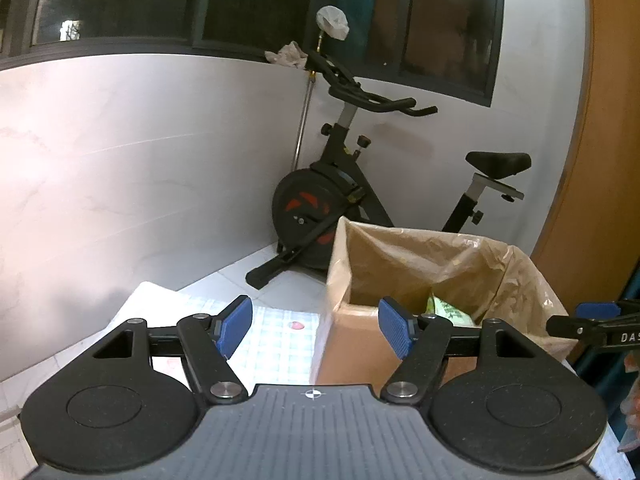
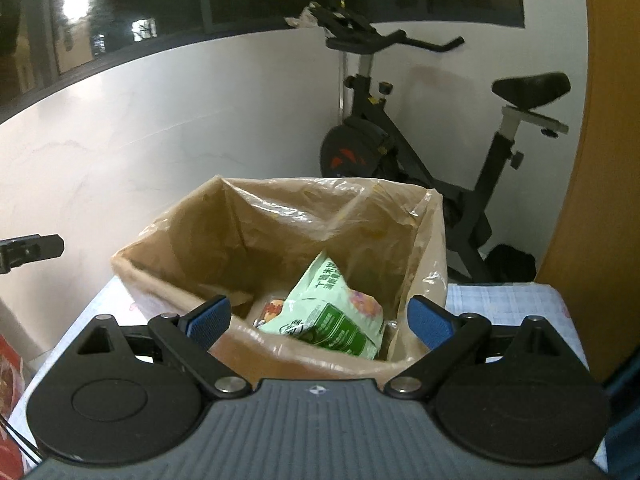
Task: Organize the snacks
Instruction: 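Move both open grippers back toward the snack pile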
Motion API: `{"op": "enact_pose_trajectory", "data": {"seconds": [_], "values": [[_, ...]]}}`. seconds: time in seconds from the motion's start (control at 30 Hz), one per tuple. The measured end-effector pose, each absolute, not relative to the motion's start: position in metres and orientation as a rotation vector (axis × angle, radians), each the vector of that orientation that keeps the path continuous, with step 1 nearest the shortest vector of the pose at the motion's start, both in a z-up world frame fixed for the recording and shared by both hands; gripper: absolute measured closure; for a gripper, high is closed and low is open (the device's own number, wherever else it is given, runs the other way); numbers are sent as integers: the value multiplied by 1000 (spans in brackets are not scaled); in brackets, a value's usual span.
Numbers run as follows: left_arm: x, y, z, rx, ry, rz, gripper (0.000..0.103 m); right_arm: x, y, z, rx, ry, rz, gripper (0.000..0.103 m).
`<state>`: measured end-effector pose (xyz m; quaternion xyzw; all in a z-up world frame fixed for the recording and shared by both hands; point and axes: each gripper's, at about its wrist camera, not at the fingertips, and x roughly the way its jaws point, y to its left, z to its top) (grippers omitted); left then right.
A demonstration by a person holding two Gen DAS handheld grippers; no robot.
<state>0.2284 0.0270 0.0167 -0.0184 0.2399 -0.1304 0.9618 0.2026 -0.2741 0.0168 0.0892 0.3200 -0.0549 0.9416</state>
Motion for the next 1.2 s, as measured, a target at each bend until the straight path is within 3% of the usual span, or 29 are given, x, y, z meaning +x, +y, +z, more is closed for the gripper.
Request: {"op": "enact_pose_trajectory", "data": {"seconds": [0.6, 1.2], "values": [[175, 53, -28, -42, 494, -235, 31, 140, -248, -11, 154, 512, -71, 6], [139, 41, -90, -18, 604, -242, 31, 93, -222, -86, 136, 585, -123, 7]]}}
